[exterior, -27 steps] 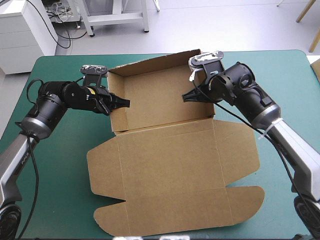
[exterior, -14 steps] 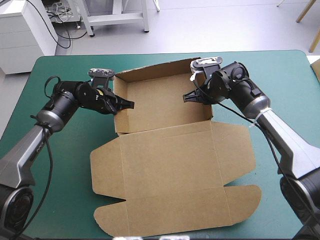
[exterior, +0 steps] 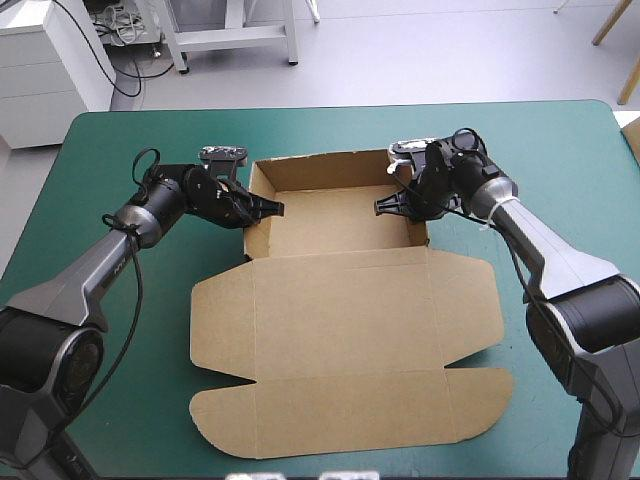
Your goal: Fold the box
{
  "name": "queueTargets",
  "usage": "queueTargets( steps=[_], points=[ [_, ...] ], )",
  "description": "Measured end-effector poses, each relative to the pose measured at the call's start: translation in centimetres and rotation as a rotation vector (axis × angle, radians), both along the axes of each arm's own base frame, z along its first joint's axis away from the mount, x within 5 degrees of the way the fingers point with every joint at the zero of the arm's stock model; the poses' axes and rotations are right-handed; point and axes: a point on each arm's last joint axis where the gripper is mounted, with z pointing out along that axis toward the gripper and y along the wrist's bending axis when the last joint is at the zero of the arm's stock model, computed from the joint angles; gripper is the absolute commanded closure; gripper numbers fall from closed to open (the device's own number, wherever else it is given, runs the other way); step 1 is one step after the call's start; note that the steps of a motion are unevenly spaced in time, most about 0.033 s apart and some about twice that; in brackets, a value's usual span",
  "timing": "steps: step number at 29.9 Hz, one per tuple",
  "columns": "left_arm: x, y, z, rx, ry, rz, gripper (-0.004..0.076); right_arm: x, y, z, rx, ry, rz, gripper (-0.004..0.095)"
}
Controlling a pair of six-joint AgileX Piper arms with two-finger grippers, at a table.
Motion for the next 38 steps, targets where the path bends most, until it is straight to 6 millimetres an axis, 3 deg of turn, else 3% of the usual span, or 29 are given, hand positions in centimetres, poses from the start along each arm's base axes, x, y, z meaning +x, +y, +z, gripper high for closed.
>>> queueTargets(
  steps=[9, 13, 17, 19, 25, 32, 38],
  points=[
    [0.7, -0.2, -1.0, 0.011, -0.005, -0.023, 0.0711, 0.7, -0.1, -0.9, -0.01, 0.016, 0.017, 0.0918],
    [0.9, -0.3, -0.8, 0.022, -0.019, -0.047, 0.0561, 0.8, 0.0, -0.8, -0.014, 0.019, 0.025, 0.0799],
    [1.3, -0.4, -0.4, 0.066, -0.039, -0.118, 0.0346, 1.4, 0.2, -0.9, -0.025, 0.025, 0.047, 0.0572],
    [1.5, -0.4, -0.2, 0.08, -0.036, -0.144, 0.0312, 1.8, 0.3, -1.3, -0.031, 0.04, 0.049, 0.0507],
    [1.8, -0.6, 0.8, 0.108, 0.044, -0.181, 0.0314, 2.1, 0.4, 1.3, -0.033, 0.016, 0.057, 0.0488],
    [1.8, -0.7, 4.7, 0.108, 0.054, -0.202, 0.0314, 1.5, 0.3, 4.2, -0.012, -0.031, 0.057, 0.0488],
    [1.5, -0.7, 8.3, 0.106, 0.028, -0.224, 0.0322, -0.9, -0.6, 9.3, 0.023, -0.141, 0.055, 0.0488]
  ],
)
